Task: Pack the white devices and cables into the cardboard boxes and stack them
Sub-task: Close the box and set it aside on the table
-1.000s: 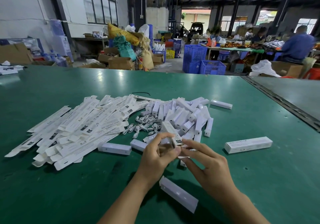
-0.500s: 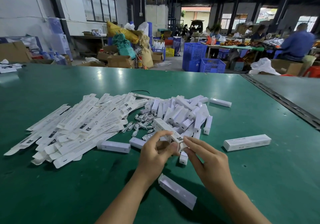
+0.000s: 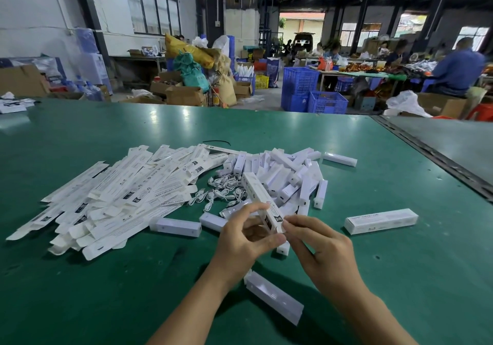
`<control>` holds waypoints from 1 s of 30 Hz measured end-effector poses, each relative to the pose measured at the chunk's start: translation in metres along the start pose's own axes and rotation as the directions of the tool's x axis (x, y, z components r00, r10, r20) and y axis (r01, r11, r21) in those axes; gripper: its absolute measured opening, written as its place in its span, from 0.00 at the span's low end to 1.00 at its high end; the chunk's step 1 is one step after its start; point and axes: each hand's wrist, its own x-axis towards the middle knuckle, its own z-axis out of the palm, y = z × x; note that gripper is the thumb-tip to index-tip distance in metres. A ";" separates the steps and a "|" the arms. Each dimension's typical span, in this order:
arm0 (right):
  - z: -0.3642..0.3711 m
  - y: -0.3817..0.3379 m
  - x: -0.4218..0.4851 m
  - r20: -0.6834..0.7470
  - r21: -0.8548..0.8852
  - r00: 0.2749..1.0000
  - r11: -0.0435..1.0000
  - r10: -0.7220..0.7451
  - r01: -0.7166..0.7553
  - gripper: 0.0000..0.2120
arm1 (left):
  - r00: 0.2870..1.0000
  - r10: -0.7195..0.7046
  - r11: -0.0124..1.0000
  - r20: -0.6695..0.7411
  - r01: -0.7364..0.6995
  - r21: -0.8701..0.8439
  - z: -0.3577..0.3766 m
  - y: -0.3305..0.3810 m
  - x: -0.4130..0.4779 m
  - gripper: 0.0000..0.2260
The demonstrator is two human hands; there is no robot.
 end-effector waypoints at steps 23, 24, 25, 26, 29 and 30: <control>-0.005 -0.002 0.004 0.049 0.014 0.998 1.000 -0.025 0.024 0.04 | 1.000 0.009 0.999 0.022 -0.010 0.046 -0.002 -0.003 0.000 0.21; -0.005 -0.003 0.003 0.042 0.029 0.999 1.000 -0.013 0.012 0.03 | 1.000 0.010 0.998 0.027 -0.012 0.058 -0.002 -0.004 0.000 0.21; -0.004 -0.004 0.003 0.027 0.049 1.000 0.999 0.010 -0.011 0.01 | 0.999 0.012 0.997 0.033 -0.014 0.072 -0.002 -0.003 0.000 0.20; -0.004 -0.005 0.003 0.004 0.075 0.999 0.996 0.050 -0.050 0.02 | 0.999 0.017 0.996 0.036 -0.020 0.084 -0.001 -0.002 -0.001 0.19; -0.003 -0.009 0.003 -0.026 0.160 0.984 0.972 0.178 -0.172 0.07 | 0.998 0.039 0.993 0.039 -0.044 0.114 0.000 -0.001 -0.002 0.17; -0.003 -0.010 0.003 -0.013 0.182 0.980 0.964 0.200 -0.195 0.07 | 0.998 0.047 0.992 0.039 -0.051 0.118 0.001 -0.002 -0.002 0.17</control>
